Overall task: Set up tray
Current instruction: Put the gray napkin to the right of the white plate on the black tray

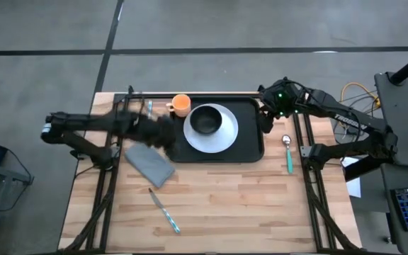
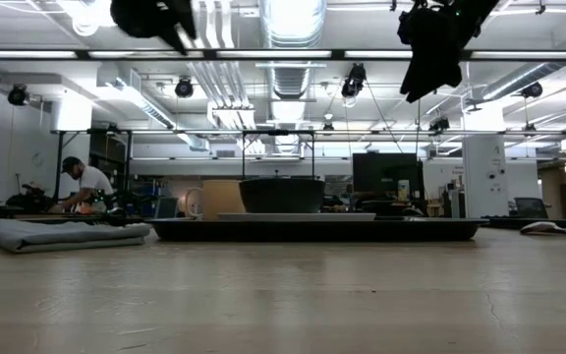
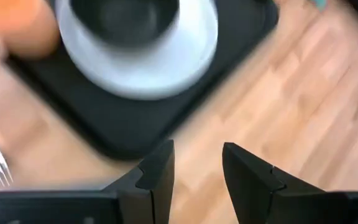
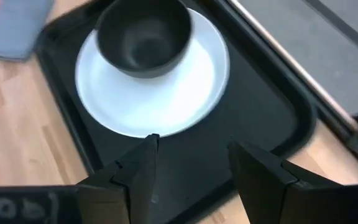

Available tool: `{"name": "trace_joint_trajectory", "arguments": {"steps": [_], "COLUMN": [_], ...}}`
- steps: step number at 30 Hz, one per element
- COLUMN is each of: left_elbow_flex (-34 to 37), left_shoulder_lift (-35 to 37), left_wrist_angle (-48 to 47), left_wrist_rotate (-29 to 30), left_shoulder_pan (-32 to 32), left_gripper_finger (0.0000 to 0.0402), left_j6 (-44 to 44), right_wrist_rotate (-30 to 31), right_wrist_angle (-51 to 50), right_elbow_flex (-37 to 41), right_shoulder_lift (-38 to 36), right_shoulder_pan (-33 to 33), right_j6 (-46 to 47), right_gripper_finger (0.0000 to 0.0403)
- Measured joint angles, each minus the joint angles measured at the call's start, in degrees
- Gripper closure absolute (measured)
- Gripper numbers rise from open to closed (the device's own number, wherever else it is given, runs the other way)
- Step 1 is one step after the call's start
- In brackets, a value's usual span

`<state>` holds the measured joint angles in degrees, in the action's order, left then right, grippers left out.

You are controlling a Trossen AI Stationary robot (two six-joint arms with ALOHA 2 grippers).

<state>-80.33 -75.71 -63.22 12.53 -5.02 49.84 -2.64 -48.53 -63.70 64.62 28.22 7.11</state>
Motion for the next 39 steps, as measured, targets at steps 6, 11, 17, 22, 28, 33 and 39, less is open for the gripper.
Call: {"name": "trace_joint_trajectory", "arguments": {"steps": [6,11,17,22,28,33,39], "left_elbow_flex": [13.42,19.84,26.25,28.83,27.64,22.71,17.55], "left_shoulder_lift": [3.53,3.38,3.28,2.11,-2.33,-9.68,-17.79], "left_wrist_angle": [-0.05,0.4,15.14,17.46,17.63,12.0,3.83], "left_wrist_rotate": [1.12,1.16,1.12,1.27,1.01,0.79,0.59], "left_shoulder_pan": [-13.53,-20.15,-23.47,-23.56,-23.91,-24.64,-25.6], "left_gripper_finger": [0.0286,0.0283,0.024,0.0226,0.0243,0.0251,0.0252], "left_j6": [19.5,30.14,35.65,40.71,40.55,38.73,42.76], "right_wrist_rotate": [-0.85,-1.62,-1.94,-2.0,-1.96,-1.92,-1.9], "right_wrist_angle": [3.19,3.95,4.17,3.85,3.84,3.89,3.84], "right_elbow_flex": [3.09,3.67,3.12,3.12,3.16,3.17,3.17], "right_shoulder_lift": [0.26,0.33,0.31,0.31,0.31,0.31,0.31], "right_shoulder_pan": [-0.54,-0.52,-0.5,-0.5,-0.48,-0.48,-0.48], "right_j6": [-0.24,-0.3,-0.92,-1.66,-2.98,-3.28,-3.72], "right_gripper_finger": [0.022,0.022,0.022,0.022,0.022,0.022,0.022]}}
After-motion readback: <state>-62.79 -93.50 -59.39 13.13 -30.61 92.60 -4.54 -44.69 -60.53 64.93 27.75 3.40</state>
